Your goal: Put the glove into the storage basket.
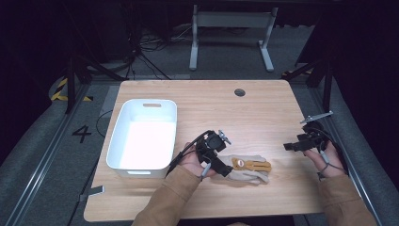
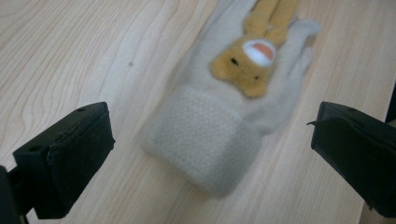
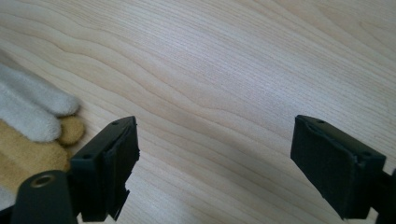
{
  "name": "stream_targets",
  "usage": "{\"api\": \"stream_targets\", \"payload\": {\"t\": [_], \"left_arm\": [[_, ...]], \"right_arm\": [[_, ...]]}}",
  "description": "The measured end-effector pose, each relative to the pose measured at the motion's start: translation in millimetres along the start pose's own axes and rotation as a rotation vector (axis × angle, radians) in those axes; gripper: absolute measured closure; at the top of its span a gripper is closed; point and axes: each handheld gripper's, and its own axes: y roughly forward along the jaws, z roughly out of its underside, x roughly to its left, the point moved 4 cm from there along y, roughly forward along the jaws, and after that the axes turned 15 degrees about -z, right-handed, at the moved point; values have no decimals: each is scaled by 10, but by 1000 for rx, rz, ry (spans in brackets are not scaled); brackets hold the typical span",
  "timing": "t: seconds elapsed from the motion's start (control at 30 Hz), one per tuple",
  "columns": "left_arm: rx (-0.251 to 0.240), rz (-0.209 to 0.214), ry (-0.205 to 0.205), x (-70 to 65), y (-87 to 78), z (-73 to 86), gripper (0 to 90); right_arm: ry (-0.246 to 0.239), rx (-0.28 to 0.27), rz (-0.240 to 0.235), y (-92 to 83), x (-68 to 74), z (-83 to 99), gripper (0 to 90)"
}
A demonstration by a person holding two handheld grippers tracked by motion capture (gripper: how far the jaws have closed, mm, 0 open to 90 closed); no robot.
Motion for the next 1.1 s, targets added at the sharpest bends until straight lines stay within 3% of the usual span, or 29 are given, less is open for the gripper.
{"api": "stream_targets", "payload": {"t": [0.03, 0.4, 0.67, 0.83, 1.1], "left_arm": [[-12, 8, 35, -26, 10, -18, 0], [-50, 58, 101, -89, 98, -77, 0], [-4, 36, 176, -121, 211, -110, 0], [5, 41, 201, -145, 260, -104, 0], [-3, 22, 194, -152, 286, -100, 0]], "right_arm": [[0, -1, -1, -2, -1, -1, 158], [-2, -5, -14, -8, 5, -5, 156], [-5, -1, -24, 4, 18, -8, 156], [-8, -1, -29, 1, 18, -7, 155], [-10, 3, -31, 11, 22, -8, 155]]}}
